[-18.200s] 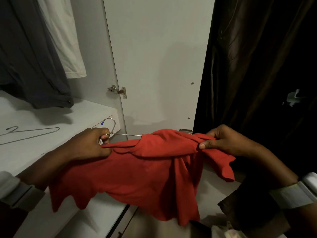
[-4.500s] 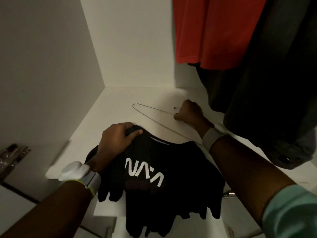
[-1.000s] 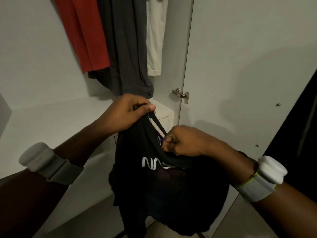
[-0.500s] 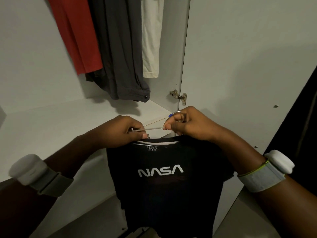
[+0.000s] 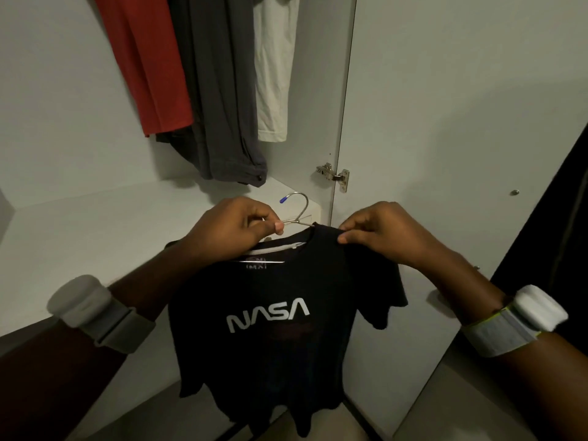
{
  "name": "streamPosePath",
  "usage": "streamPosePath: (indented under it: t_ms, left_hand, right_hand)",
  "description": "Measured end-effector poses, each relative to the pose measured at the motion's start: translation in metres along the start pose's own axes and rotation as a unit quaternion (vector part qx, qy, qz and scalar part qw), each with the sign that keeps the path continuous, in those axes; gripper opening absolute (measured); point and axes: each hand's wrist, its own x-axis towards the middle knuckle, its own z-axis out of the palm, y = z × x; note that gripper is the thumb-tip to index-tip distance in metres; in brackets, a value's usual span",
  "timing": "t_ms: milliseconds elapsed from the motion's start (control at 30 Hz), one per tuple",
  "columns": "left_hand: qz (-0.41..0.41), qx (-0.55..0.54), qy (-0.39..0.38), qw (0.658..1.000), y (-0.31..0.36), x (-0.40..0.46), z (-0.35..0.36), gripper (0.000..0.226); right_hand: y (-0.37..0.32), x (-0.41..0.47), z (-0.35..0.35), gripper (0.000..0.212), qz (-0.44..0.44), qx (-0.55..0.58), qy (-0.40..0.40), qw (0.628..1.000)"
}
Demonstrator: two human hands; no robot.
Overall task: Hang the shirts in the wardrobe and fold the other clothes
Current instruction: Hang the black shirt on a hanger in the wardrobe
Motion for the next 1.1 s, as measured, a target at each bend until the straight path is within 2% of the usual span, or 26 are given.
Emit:
streamPosePath:
  t_ms: [67,167,300,433,600,700,800,867,933,1033,1067,1100]
  left_hand:
    - [-0.007,0.009,0.001,1.0,-0.001,0.0,-0.001,0.017]
    - [-0.011,-0.004,0.004,1.0,0.001,0.0,-0.006,0.015]
    - [-0.004,-0.017,0.011,1.0,-0.005,0.001,-0.014,0.017]
    - [0.024,0.043,-0.017,0.999,-0.005,0.0,-0.019,0.02]
    - [0.016,0.021,-0.053,0.998,0.004,0.002,-0.018,0.018]
    - [0.011,-0.022,-0.055,0.998,0.01,0.004,-0.015,0.017]
    - [0.022,-0.025,-0.047,0.998,0.02,0.008,-0.017,0.026]
    - [0.042,-0.025,-0.038,0.998,0.028,0.012,-0.02,0.024]
    - [0.054,-0.034,-0.033,0.997,0.036,0.015,-0.026,0.022]
    - [0.079,-0.039,-0.043,0.995,0.044,0.02,-0.043,0.013]
    - [0.083,-0.033,-0.05,0.995,0.044,0.022,-0.056,0.015]
    - [0.085,-0.018,-0.063,0.994,0.044,0.022,-0.066,0.029]
  right_hand:
    - [0.007,-0.007,0.0,0.014,-0.012,0.001,0.042,0.999]
    - [0.013,-0.016,-0.001,0.014,-0.022,0.0,0.091,0.996]
    - [0.029,-0.027,-0.001,0.014,0.024,0.058,0.178,0.982]
    - [0.038,-0.04,-0.003,0.018,0.052,0.074,0.218,0.972]
    - [0.039,-0.047,-0.009,0.018,0.086,0.044,0.188,0.977]
    - [0.035,-0.045,-0.015,0.017,0.067,0.017,0.136,0.988]
    - [0.017,-0.041,-0.025,0.052,0.034,0.019,0.033,0.999]
    - [0.005,-0.035,-0.028,0.049,0.003,-0.02,-0.01,1.0]
    - [-0.001,-0.027,-0.03,0.029,-0.024,-0.026,-0.013,0.999]
    - [-0.007,-0.016,-0.04,0.021,-0.071,0.014,0.038,0.997]
    - [-0.012,-0.011,-0.049,0.02,-0.083,0.015,0.061,0.995]
    - [-0.013,-0.008,-0.055,0.02,-0.088,0.015,0.077,0.993]
